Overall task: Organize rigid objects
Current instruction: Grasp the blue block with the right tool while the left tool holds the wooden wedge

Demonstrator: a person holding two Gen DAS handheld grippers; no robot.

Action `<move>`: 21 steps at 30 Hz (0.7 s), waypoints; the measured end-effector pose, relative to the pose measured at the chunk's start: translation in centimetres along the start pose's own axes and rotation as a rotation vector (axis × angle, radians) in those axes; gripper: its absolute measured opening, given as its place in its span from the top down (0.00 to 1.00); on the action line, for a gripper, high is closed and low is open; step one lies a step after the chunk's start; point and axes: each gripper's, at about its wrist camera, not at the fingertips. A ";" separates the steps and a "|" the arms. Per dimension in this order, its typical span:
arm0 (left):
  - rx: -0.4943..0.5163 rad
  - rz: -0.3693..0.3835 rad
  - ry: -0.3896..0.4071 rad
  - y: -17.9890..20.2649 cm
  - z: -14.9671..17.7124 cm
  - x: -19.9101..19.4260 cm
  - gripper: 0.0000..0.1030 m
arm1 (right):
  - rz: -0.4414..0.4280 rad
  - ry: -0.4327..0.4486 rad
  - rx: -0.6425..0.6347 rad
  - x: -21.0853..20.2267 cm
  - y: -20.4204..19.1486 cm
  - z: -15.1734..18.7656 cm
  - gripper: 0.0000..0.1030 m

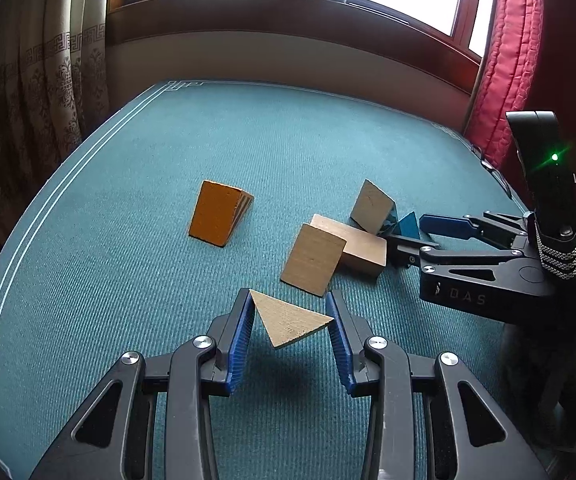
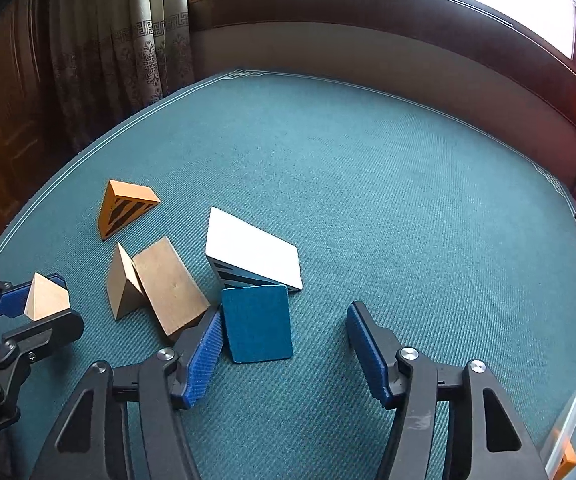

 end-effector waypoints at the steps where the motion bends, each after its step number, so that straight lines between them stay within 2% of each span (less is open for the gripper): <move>1: 0.000 -0.001 0.000 0.0 0.0 0.0 0.63 | -0.001 0.003 -0.003 0.0 -0.2 -0.1 0.45; 3: 0.000 -0.001 0.002 0.0 0.0 0.0 0.63 | -0.003 0.009 -0.006 0.1 -0.6 -0.2 0.56; 6: -0.002 0.000 0.006 0.0 0.0 -0.1 0.63 | -0.005 0.015 -0.015 -0.1 -1.1 -0.1 0.68; 21: 0.017 0.001 0.001 0.9 0.5 -0.2 0.63 | -0.045 0.047 0.101 -3.8 0.1 2.9 0.68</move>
Point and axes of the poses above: each gripper's, at about its wrist camera, not at the fingertips, and x roughly the way its jaws point, y to its right, z to its underside, and after that the axes turned 5 degrees about -x, right-handed
